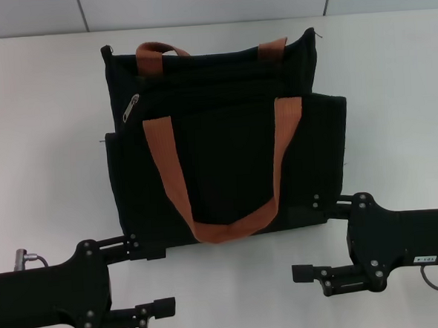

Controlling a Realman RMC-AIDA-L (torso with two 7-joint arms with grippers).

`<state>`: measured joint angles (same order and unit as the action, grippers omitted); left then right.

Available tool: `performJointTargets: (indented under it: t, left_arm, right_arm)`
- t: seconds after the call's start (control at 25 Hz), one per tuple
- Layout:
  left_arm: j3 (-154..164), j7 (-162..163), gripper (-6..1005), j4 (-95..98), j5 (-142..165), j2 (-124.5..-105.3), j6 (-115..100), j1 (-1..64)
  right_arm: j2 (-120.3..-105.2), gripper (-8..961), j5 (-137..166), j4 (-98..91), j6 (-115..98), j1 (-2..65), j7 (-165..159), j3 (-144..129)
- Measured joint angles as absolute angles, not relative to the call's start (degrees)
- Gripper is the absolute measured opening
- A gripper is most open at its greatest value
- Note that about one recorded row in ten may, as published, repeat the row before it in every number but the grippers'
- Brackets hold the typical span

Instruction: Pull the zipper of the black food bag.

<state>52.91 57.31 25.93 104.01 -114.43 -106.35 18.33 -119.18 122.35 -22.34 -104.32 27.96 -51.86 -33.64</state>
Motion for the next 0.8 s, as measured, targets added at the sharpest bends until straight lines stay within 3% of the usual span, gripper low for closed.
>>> performJointTargets:
  t: [0.8]
  left_arm:
    - [52.6,57.3,741,25.9,103.9,-114.4,-106.4,18.5]
  right_arm:
    - [-119.18,778,122.3,-22.3,-104.2,28.0,-51.8,-33.3]
